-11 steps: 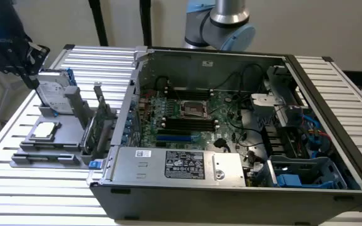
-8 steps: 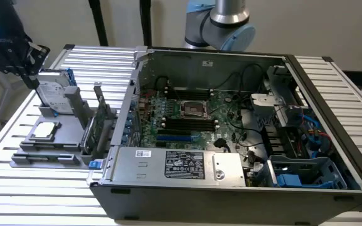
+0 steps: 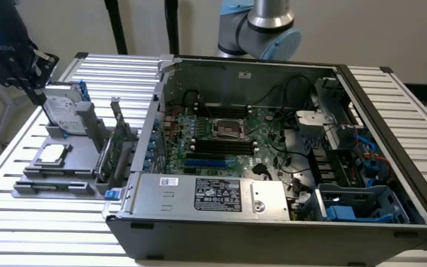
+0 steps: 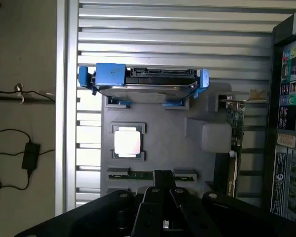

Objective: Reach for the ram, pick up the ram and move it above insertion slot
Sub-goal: 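Reach for the ram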

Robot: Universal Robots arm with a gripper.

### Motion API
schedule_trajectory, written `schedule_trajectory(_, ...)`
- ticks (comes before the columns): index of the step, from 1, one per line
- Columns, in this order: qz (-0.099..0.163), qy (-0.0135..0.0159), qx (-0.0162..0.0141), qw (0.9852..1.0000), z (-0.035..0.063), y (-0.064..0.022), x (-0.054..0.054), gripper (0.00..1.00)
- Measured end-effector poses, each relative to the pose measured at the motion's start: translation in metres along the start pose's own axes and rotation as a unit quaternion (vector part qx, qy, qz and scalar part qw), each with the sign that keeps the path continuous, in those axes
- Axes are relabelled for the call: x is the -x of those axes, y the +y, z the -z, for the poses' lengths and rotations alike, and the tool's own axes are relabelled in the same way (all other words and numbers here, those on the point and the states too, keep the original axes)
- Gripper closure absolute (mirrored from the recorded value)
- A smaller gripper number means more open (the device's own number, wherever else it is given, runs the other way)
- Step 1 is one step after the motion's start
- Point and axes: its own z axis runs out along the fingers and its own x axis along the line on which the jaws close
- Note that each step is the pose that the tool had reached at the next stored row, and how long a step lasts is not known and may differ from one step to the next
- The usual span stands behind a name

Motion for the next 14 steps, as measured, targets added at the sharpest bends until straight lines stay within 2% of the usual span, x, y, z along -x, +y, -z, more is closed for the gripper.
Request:
schedule_trajectory(4, 0.0, 0.0, 0.0001, 1.0, 0.0002, -0.0032, 0.0, 0.89)
schedule_trajectory(14, 0.0, 0.0, 0.0003, 1.0, 0.0014, -0.038, -0.001, 0.89)
